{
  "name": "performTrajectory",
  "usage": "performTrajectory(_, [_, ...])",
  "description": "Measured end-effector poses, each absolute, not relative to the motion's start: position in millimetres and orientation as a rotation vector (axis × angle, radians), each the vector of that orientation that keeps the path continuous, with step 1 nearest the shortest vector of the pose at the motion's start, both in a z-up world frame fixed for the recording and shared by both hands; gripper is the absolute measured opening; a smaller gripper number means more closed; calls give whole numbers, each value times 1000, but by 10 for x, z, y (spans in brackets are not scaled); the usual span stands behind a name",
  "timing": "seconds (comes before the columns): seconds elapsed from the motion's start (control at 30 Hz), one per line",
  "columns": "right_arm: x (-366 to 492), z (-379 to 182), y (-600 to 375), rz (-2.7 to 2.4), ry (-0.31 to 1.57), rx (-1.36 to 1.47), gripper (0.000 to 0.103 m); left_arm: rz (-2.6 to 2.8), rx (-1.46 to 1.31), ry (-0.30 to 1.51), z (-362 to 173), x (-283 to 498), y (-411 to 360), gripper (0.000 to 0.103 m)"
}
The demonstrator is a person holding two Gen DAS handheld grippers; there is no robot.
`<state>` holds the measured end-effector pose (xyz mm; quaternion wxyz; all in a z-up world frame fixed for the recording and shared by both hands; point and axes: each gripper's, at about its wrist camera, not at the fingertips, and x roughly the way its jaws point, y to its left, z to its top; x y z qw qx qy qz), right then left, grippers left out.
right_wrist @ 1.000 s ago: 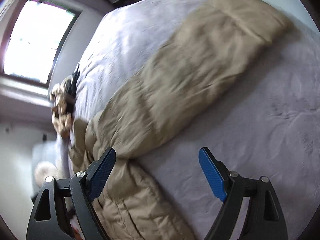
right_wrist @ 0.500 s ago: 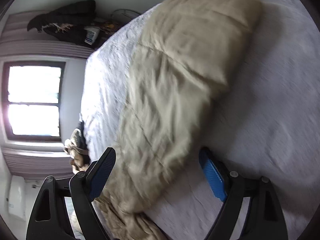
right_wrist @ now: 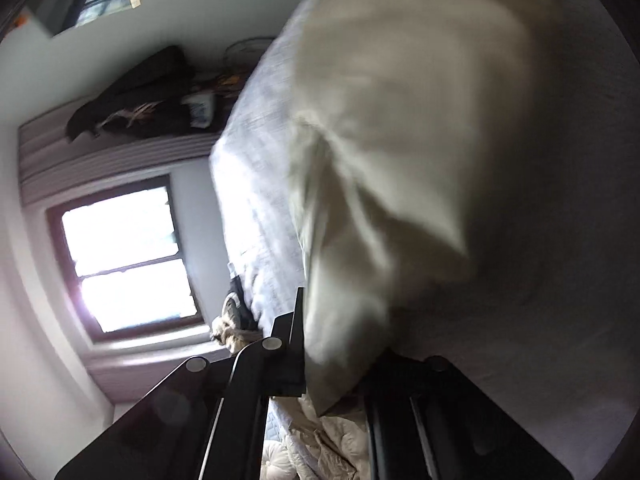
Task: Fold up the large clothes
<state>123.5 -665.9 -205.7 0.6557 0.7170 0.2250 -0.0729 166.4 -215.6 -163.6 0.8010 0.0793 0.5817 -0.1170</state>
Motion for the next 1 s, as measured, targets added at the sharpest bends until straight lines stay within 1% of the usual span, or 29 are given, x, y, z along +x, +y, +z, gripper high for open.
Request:
performTrajectory(0.17, [1594,-1682,-6345,-15,511,1524,6,-211,159,1256,-1689,1674,-1880,103])
performTrajectory(0.37, [2094,-1197,-5598,141,593,1311,6,-192,79,1249,-1701,1669,-1431,103])
performTrajectory(0.47, [2340,-948,-5077,195,647,1157,6,-180,53,1236,-1679,1667,-1185,103])
performTrajectory(0.63, [2783,-697,-3910,269,756,832,6,-121,12,1201,-1675,1657,-610,103])
performTrajectory(0.73, [2906,-744,-3190,280,818,627,6,-77,-10,1201,-1720,1681,-311,103])
performTrajectory(0.83, [2887,-941,-2702,267,899,468,6,-46,-31,1205,-1762,1705,-38,103])
performTrajectory(0.9, [2843,-1227,-2461,242,972,381,6,-31,-40,1201,-1763,1702,60,103])
performTrajectory(1.0, [2831,-1589,-2298,206,1053,346,6,-16,-60,1198,-1776,1729,213,103])
